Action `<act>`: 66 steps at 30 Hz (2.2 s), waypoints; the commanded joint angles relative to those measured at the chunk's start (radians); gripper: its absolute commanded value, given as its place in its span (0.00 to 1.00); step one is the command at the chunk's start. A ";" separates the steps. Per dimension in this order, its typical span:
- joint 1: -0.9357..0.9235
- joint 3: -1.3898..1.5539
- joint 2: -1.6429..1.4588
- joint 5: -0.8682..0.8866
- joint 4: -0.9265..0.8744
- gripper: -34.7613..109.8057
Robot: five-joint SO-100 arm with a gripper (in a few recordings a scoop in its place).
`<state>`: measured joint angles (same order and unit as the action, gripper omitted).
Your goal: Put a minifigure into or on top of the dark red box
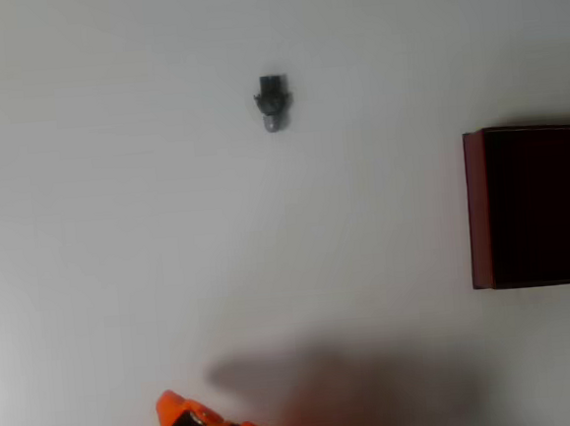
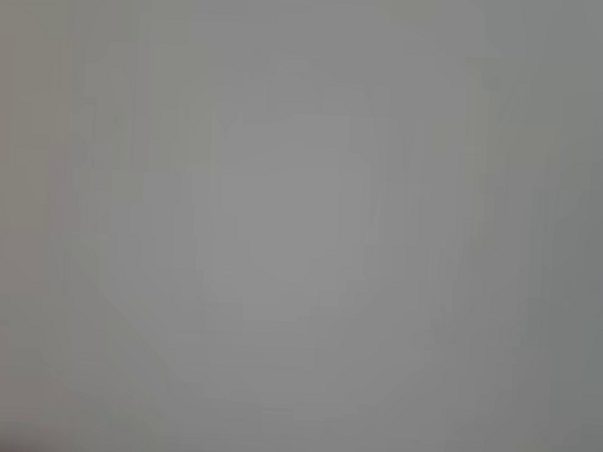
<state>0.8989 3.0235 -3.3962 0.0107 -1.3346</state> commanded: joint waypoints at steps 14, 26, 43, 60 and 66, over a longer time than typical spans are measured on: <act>0.017 -0.003 -0.014 0.009 -0.025 0.26; -0.293 -0.067 0.025 0.962 0.080 0.29; -0.615 -0.891 1.376 1.330 0.055 0.36; -0.709 -1.243 1.746 1.493 0.114 0.41; -0.747 -1.324 1.861 1.471 0.155 0.42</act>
<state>0.1749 1.7549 -1.5355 1.4895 -1.2011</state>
